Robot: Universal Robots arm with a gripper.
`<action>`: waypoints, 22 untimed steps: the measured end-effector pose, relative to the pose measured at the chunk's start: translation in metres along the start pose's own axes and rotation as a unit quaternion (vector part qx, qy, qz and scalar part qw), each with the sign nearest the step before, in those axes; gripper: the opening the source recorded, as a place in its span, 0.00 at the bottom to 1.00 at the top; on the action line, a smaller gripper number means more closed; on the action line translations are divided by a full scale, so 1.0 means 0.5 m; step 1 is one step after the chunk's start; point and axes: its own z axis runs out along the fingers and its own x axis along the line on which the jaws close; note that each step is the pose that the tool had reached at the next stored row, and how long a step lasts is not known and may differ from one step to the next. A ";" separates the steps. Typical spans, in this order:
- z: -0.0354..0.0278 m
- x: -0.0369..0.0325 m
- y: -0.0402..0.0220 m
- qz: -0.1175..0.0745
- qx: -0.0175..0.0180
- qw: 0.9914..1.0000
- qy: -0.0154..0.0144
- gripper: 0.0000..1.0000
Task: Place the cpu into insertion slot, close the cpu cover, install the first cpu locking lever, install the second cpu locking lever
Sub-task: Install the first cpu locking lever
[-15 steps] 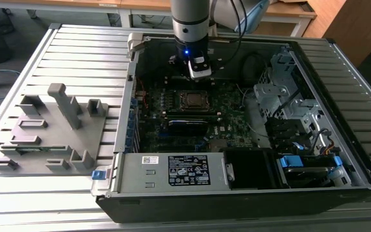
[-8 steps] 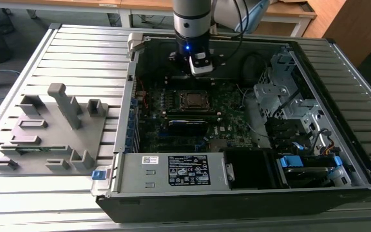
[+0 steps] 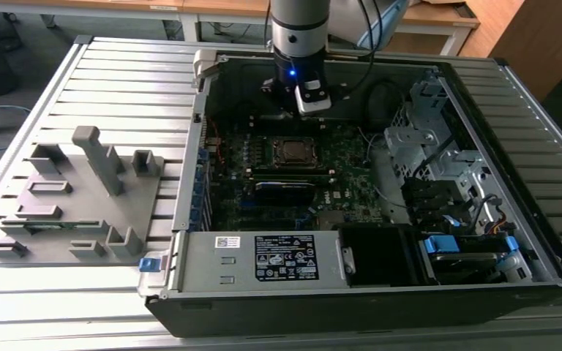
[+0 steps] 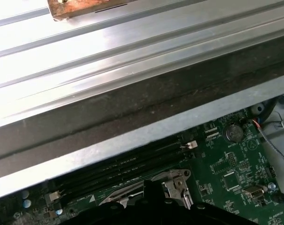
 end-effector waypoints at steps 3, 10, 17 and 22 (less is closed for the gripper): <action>0.001 -0.001 0.000 -0.010 0.007 1.000 0.004 0.11; 0.001 -0.001 -0.001 -0.028 0.028 0.999 0.008 0.11; 0.004 -0.003 0.000 -0.062 0.027 0.998 0.012 0.11; 0.004 -0.003 0.000 -0.077 0.043 0.996 0.018 0.11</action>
